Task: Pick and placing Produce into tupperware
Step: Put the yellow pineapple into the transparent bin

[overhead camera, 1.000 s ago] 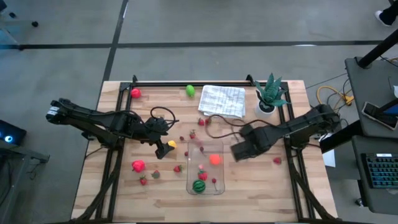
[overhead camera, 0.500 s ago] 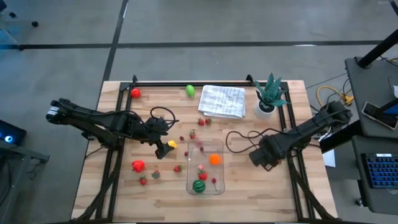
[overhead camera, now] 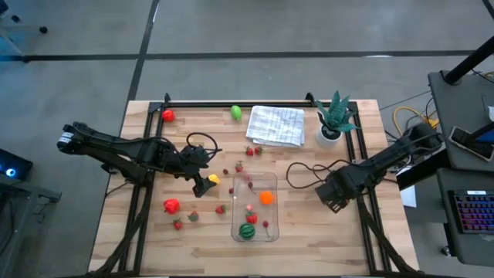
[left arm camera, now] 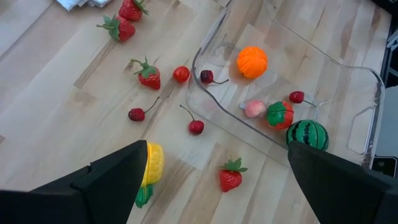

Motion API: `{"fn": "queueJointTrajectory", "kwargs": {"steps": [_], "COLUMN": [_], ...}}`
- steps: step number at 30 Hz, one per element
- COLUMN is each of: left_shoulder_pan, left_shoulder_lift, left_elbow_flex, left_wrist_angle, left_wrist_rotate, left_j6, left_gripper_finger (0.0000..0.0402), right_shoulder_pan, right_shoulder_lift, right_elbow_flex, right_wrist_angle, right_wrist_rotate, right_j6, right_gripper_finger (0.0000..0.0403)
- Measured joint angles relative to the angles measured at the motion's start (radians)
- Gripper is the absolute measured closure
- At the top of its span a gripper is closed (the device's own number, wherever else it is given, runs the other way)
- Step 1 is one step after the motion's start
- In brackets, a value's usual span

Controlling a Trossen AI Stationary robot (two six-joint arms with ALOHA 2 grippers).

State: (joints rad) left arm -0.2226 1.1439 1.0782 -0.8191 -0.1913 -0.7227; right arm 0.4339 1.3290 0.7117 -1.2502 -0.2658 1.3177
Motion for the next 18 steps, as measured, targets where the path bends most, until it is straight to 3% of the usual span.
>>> {"fn": "queueJointTrajectory", "kwargs": {"steps": [7,14,18], "left_shoulder_pan": [0.000,0.000,0.000], "left_shoulder_lift": [0.000,0.000,0.001], "left_elbow_flex": [0.000,0.000,0.000], "left_wrist_angle": [0.003,0.003,0.003], "left_wrist_rotate": [0.000,-0.001,-0.001], "left_j6": [0.000,0.001,0.005], "left_gripper_finger": [0.0027,0.0027,0.0027], "right_shoulder_pan": [0.000,0.000,0.000], "right_shoulder_lift": [-0.035,-0.044,-0.046], "right_elbow_flex": [-0.012,-0.015,0.000], "right_wrist_angle": [0.093,0.083,0.094], "right_wrist_rotate": [0.004,0.003,0.004], "right_j6": [0.033,0.425,0.554], "right_gripper_finger": [0.0170,0.0170,0.0170]}}
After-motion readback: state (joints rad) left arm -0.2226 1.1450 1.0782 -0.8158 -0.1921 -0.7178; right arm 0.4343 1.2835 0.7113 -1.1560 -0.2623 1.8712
